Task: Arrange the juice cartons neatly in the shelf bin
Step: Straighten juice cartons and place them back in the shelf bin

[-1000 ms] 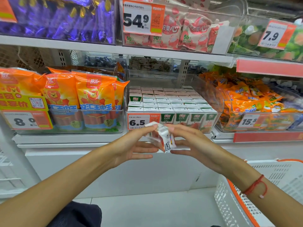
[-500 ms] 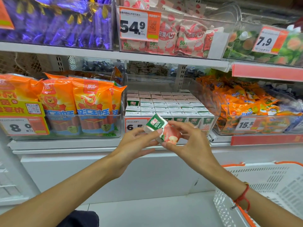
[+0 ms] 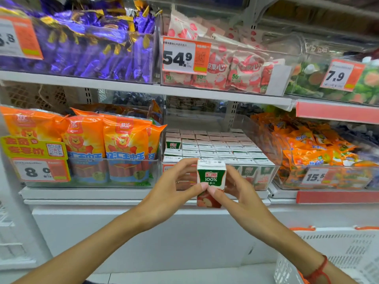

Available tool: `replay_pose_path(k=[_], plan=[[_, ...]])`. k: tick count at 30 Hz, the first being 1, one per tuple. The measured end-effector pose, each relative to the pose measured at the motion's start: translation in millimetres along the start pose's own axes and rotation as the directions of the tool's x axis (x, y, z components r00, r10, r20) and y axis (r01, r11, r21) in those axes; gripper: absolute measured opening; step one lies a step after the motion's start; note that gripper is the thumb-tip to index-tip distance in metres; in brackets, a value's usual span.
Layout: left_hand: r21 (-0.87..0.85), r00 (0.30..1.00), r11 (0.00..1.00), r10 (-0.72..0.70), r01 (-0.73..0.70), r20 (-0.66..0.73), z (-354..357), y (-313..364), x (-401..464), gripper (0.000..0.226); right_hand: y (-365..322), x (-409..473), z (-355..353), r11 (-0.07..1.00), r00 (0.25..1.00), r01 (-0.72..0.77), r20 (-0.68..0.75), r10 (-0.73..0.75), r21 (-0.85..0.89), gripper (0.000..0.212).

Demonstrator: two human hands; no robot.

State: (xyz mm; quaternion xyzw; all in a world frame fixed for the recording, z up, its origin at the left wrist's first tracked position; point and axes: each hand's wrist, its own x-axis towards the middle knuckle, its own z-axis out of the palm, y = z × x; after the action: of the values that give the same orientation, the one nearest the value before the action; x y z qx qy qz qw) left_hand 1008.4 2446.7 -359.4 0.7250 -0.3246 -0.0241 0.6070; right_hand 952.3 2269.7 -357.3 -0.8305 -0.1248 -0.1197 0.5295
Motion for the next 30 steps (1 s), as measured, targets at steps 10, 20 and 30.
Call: replay_pose_path(k=[10, 20, 30], plan=[[0.945, 0.847, 0.327, 0.504, -0.003, -0.171, -84, -34, 42, 0.048, -10, 83, -9, 0.999, 0.979, 0.038, -0.199, -0.044, -0.035, 0.04], [0.983, 0.813, 0.18, 0.575, -0.023, -0.087, -96, -79, 53, 0.045, 7, 186, 5, 0.942, 0.977, 0.212, 0.025, -0.213, -0.261, 0.041], [0.966, 0.753, 0.255, 0.629, 0.035, -0.194, -94, -85, 48, 0.051, 42, 212, 17, 0.997, 0.977, 0.068, 0.204, -0.062, -0.025, 0.045]])
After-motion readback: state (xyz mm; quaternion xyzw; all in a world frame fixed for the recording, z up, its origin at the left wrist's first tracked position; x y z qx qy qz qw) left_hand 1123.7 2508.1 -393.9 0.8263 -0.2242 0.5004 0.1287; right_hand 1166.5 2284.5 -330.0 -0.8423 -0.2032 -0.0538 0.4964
